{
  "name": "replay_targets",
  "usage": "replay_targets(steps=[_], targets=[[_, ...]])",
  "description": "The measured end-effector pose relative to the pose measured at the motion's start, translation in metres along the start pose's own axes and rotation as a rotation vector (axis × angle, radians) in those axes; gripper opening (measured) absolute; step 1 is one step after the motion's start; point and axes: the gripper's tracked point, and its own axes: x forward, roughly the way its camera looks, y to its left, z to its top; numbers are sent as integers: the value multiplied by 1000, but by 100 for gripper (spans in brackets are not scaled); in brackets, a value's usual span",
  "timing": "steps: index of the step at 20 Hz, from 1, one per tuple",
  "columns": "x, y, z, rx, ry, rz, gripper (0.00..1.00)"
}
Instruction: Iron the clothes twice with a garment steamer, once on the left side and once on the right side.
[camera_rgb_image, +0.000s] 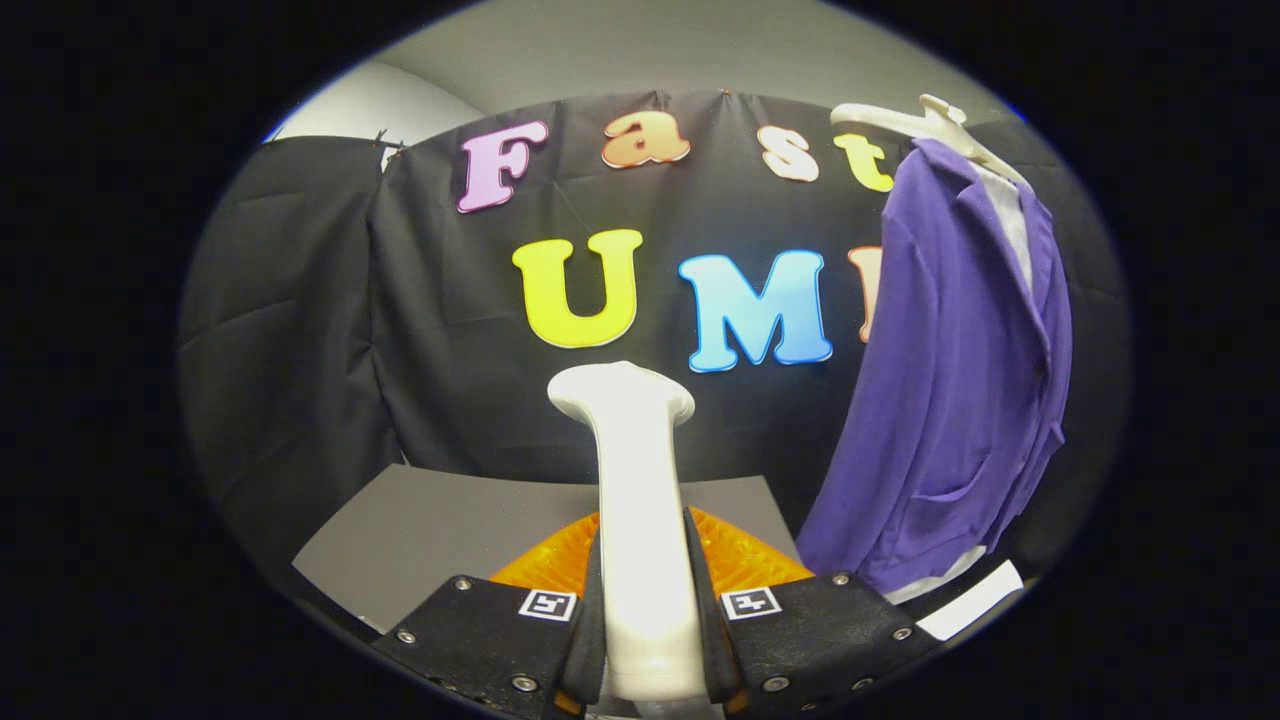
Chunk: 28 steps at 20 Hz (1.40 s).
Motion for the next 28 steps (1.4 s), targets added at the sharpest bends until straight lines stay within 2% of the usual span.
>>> replay_targets(steps=[5,13,19,22,28], targets=[[-55,-21,27,19,-132,25,39],[-132,-63,64,-33,-278,-3,38],[-175,-116,90,14,-380,-47,38],[-182,-151,105,11,-399,-99,38],[-165,-210,131,23,-411,-226,38]])
